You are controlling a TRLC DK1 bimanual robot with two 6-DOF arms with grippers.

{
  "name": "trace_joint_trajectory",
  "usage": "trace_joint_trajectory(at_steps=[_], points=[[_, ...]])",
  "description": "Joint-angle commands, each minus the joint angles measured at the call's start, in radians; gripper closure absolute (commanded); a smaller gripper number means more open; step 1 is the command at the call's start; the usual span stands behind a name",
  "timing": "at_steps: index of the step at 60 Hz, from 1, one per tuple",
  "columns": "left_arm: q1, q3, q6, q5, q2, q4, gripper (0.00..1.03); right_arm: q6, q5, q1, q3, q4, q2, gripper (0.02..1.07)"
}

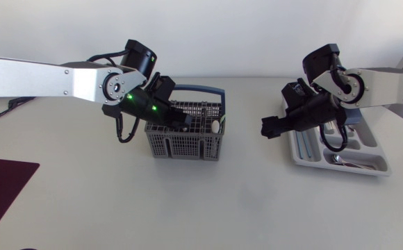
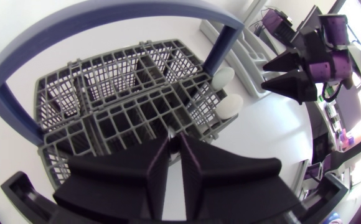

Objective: Transfer all utensils from the basket to the drawer tray.

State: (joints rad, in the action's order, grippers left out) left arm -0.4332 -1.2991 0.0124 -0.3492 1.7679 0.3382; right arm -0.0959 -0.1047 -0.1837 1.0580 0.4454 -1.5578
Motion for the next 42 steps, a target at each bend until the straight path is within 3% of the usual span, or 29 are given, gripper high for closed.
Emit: trace_joint_trajectory(at_steps=[1,27,42], points=[[0.01,-0.012,0.011,-0.005,-0.013,-0.002,1.0,0.025,0.011,-0.011,-0.033,-0.002,0.024,0.11],[0.051,0.006,0.054,-0.103,-0.102,0.001,1.0,0.021,0.026,-0.036,-0.049,0.001,0.056,0.11],[0.109,0.02,0.106,-0.232,-0.202,0.019,1.0,0.012,0.03,-0.046,-0.05,0.015,0.097,0.11]])
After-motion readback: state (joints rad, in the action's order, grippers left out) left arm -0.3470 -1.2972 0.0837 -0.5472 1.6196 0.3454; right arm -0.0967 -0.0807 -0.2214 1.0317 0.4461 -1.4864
